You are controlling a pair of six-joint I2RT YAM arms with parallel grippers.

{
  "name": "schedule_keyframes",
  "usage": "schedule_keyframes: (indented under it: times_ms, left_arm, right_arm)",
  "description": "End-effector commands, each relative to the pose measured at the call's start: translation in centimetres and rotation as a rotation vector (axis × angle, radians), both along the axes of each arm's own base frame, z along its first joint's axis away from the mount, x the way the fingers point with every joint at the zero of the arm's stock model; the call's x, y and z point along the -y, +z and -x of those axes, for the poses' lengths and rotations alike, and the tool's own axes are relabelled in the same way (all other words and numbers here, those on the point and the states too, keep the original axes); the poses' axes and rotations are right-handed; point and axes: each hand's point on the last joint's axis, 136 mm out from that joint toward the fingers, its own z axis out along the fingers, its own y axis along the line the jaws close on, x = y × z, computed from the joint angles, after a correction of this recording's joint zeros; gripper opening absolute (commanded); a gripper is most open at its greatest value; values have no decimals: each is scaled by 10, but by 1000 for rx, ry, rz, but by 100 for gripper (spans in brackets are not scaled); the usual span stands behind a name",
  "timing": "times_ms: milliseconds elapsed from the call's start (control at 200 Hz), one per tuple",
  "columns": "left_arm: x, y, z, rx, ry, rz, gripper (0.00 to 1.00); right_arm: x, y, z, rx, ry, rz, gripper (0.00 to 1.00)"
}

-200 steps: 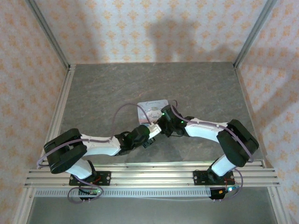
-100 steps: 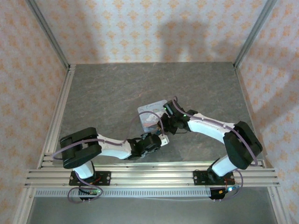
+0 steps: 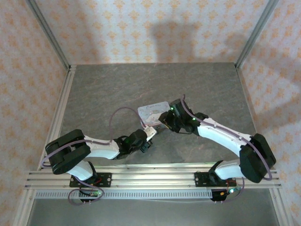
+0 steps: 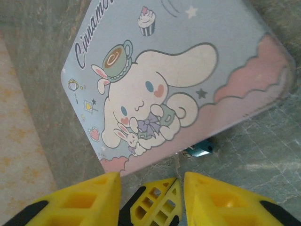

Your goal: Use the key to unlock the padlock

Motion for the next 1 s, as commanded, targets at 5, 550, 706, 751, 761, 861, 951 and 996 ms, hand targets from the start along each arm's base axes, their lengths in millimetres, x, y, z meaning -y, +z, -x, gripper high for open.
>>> schedule_keyframes:
  times_ms: [5,550,706,751,761,861,951,996]
  left_arm:
    - [8,16,0,-2,-1,91,0]
    - [-13,23,-26,-189,132,228,0]
    - [-18,16,-32,-225,145,228,7]
    - [-18,15,-33,-227,143,229,10]
    - [-18,15,-34,-228,144,229,10]
    - [-17,13,-38,-238,136,230,17]
    - [-14,10,-42,-258,114,237,25]
    - [-13,8,-44,-269,103,245,30]
  right_arm:
    - [17,-7,2,20,-100,-9,42]
    - [-10,-60,11,48,-28,96,44]
    - [-15,-72,10,30,-22,149,44]
    - [-16,-74,10,26,-17,161,44]
    - [-16,-74,10,27,-17,163,44]
    - [-16,-77,7,24,-22,188,44]
    - [-15,-73,3,38,-38,194,43]
    - [-15,-69,0,47,-46,196,42]
